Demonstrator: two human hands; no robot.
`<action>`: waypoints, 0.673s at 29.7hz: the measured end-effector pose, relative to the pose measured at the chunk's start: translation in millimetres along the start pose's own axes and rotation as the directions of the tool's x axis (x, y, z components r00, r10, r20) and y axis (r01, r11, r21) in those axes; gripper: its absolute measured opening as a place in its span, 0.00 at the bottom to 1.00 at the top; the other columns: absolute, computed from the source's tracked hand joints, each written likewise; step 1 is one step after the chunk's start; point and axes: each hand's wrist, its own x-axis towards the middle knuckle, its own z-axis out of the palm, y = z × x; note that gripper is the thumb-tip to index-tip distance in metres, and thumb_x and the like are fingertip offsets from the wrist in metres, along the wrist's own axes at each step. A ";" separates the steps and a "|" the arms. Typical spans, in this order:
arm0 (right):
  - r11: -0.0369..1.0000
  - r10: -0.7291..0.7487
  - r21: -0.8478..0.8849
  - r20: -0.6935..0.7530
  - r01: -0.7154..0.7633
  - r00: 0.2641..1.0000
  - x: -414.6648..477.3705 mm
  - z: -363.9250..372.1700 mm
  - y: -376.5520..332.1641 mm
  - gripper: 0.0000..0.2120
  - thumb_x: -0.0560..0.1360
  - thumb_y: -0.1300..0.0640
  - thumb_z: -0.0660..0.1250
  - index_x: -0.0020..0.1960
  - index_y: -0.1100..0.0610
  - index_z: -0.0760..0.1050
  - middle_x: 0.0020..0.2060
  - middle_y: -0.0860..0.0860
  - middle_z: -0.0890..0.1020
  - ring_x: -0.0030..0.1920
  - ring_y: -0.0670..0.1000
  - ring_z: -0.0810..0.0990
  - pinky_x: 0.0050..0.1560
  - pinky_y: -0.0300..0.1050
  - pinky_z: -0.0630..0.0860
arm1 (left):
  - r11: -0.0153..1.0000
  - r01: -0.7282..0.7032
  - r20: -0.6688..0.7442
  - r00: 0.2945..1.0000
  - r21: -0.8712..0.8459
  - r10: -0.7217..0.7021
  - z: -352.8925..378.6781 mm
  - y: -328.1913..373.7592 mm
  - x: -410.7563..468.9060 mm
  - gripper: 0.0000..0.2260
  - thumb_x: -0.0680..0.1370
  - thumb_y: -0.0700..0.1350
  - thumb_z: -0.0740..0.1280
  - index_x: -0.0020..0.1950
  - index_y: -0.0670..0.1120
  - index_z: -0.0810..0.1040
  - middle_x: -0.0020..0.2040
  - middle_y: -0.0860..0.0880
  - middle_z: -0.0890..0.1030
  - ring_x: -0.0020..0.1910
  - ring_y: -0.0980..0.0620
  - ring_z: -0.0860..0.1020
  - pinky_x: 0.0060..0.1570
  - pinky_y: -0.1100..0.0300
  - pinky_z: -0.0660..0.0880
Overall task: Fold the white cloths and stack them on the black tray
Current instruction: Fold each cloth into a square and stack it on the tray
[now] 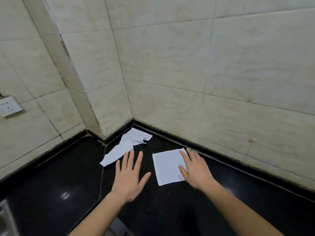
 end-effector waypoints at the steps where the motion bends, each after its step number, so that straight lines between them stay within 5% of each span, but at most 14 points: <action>1: 1.000 0.023 0.009 0.012 -0.023 1.000 11.1 2.3 2.5 0.30 0.83 0.42 0.51 0.81 0.50 0.49 0.80 0.55 0.53 0.79 0.57 0.53 0.77 0.53 0.56 | 1.000 -0.017 0.008 1.000 -0.009 0.017 2.7 -3.0 14.0 0.36 0.79 0.68 0.44 0.79 0.53 0.34 0.80 0.46 0.37 0.78 0.46 0.35 0.75 0.43 0.42; 6: 0.994 0.106 -0.020 0.114 -0.104 0.988 31.9 25.7 8.8 0.31 0.82 0.44 0.53 0.81 0.51 0.48 0.80 0.55 0.53 0.79 0.58 0.54 0.76 0.54 0.58 | 0.997 -0.082 0.148 0.986 -0.002 0.082 42.5 -9.6 56.7 0.38 0.76 0.69 0.40 0.80 0.51 0.40 0.80 0.44 0.40 0.79 0.43 0.39 0.75 0.41 0.46; 11: 0.980 0.198 -0.062 0.241 -0.189 0.950 39.6 60.8 18.1 0.32 0.81 0.47 0.57 0.81 0.53 0.48 0.79 0.56 0.57 0.78 0.59 0.55 0.75 0.56 0.59 | 0.937 -0.348 0.323 0.883 -0.035 0.340 89.4 -9.2 98.7 0.33 0.77 0.63 0.42 0.74 0.52 0.68 0.78 0.49 0.62 0.79 0.45 0.54 0.73 0.42 0.57; 14: 0.961 0.273 -0.051 0.304 -0.270 0.913 42.9 80.9 16.4 0.33 0.81 0.51 0.58 0.81 0.54 0.49 0.78 0.55 0.59 0.78 0.59 0.54 0.76 0.54 0.57 | 0.871 -0.472 0.414 0.772 -0.135 0.482 126.2 -7.2 114.8 0.22 0.82 0.55 0.51 0.75 0.52 0.66 0.78 0.52 0.62 0.79 0.48 0.54 0.73 0.46 0.58; 20: 0.893 0.433 -0.089 0.436 -0.441 0.789 46.7 121.3 4.3 0.38 0.77 0.59 0.59 0.81 0.53 0.43 0.81 0.54 0.48 0.80 0.57 0.48 0.77 0.54 0.53 | 0.727 -0.647 0.539 0.536 -0.232 0.649 181.8 -2.7 139.1 0.26 0.83 0.53 0.51 0.80 0.50 0.50 0.81 0.50 0.49 0.80 0.49 0.47 0.75 0.46 0.54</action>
